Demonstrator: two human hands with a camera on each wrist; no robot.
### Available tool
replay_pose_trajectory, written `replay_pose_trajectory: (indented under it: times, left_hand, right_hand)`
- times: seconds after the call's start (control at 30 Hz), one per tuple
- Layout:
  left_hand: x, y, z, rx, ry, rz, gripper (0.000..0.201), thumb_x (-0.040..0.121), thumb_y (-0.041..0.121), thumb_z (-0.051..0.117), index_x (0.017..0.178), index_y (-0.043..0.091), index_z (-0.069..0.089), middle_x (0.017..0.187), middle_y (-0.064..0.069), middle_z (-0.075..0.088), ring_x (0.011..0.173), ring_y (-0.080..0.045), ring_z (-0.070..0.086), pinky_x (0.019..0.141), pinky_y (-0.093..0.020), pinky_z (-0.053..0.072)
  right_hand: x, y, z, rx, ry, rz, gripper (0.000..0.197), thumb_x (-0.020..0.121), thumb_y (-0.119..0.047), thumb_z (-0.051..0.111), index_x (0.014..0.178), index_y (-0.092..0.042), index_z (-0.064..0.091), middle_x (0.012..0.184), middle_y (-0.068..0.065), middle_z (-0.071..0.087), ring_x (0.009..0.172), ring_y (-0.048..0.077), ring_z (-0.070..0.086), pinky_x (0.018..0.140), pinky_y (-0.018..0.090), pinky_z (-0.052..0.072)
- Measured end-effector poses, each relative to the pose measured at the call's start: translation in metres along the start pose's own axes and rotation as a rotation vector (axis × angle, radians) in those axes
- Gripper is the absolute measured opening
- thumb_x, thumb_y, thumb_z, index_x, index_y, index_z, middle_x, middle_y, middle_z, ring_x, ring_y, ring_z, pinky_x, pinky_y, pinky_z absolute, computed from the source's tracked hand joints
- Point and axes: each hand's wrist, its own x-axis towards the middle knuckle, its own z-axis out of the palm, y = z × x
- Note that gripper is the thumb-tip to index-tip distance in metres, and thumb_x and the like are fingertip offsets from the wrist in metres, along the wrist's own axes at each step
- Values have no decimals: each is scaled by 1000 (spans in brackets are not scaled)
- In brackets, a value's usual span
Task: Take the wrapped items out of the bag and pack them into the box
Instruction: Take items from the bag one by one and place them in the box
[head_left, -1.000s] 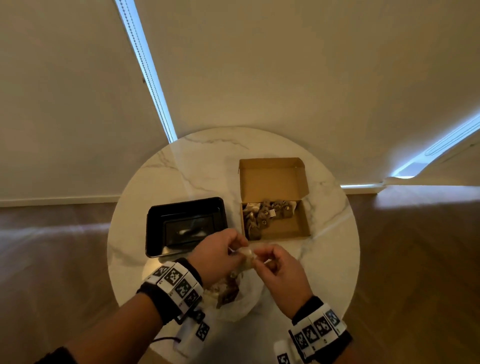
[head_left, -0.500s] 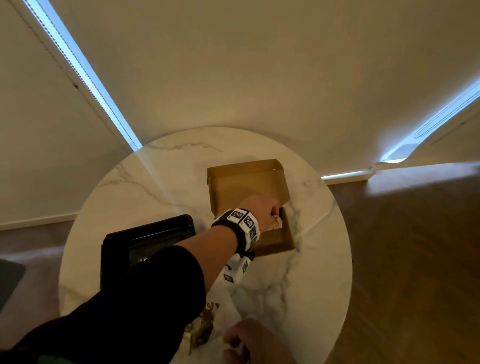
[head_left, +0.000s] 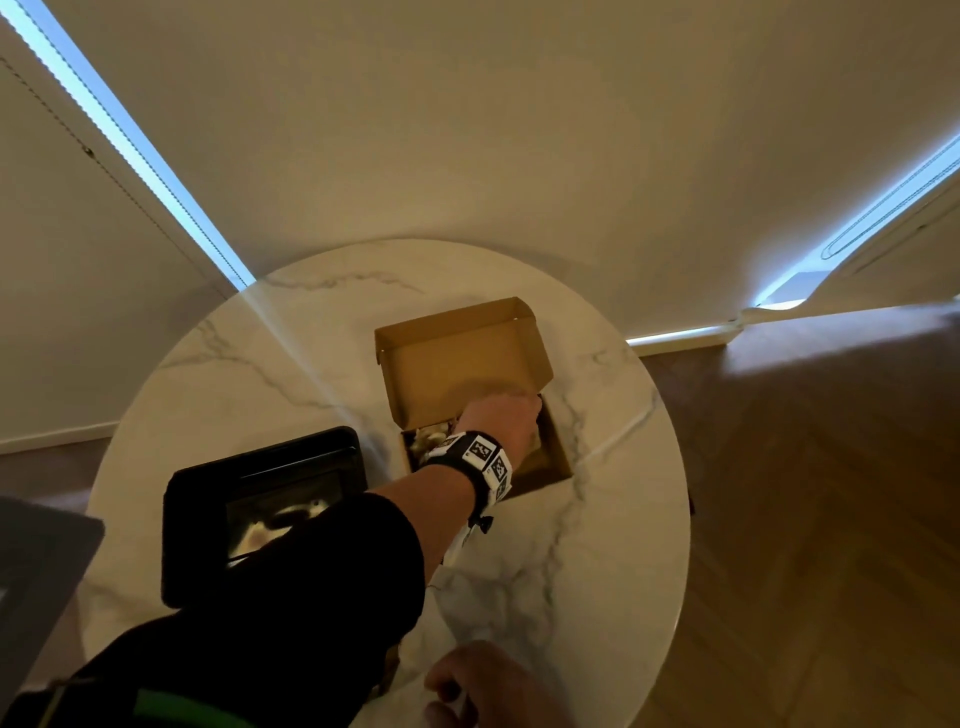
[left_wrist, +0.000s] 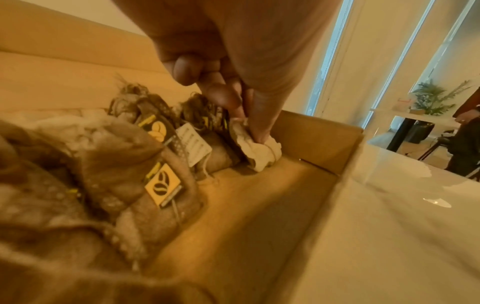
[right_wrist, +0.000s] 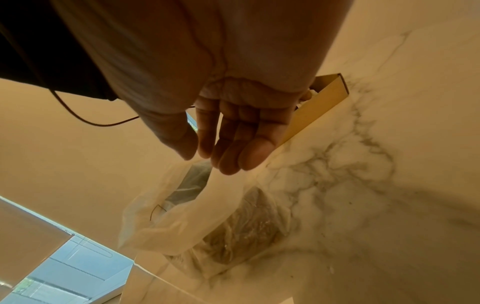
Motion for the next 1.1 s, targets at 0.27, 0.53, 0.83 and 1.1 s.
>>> replay_pose_trajectory:
  times: [0.27, 0.53, 0.83, 1.1]
  left_hand:
    - [-80, -38, -62, -407, 227, 62, 16, 97, 45, 62, 103, 30, 65, 103, 9, 65, 84, -10, 62, 76, -28, 55]
    - [-278, -119, -33, -582, 262, -32, 6, 93, 33, 72, 99, 30, 72, 95, 19, 65, 82, 10, 57, 74, -6, 43]
    - [-367, -109, 58, -292, -224, -118, 41, 98, 47, 57, 136, 31, 56, 134, 4, 58, 113, -20, 63, 96, -39, 54]
    - [-376, -106, 97, -128, -79, -95, 50, 96, 15, 60, 144, 25, 47, 146, -3, 43, 93, -31, 67, 78, -43, 56]
  right_hand:
    - [-62, -91, -87, 74, 218, -120, 19, 96, -39, 60, 113, -32, 64, 99, -20, 56, 81, 3, 59, 74, 7, 42]
    - [-61, -114, -76, 4, 279, -188, 8, 99, -31, 63, 106, -34, 66, 96, -18, 60, 88, 2, 60, 73, 11, 46]
    - [-2, -154, -49, -272, 184, -203, 22, 99, -31, 56, 118, -28, 68, 112, -9, 66, 103, 9, 60, 93, 27, 49]
    - [28, -185, -9, -543, 42, -69, 25, 95, -44, 53, 103, -25, 67, 108, 1, 67, 100, 23, 65, 89, 40, 54]
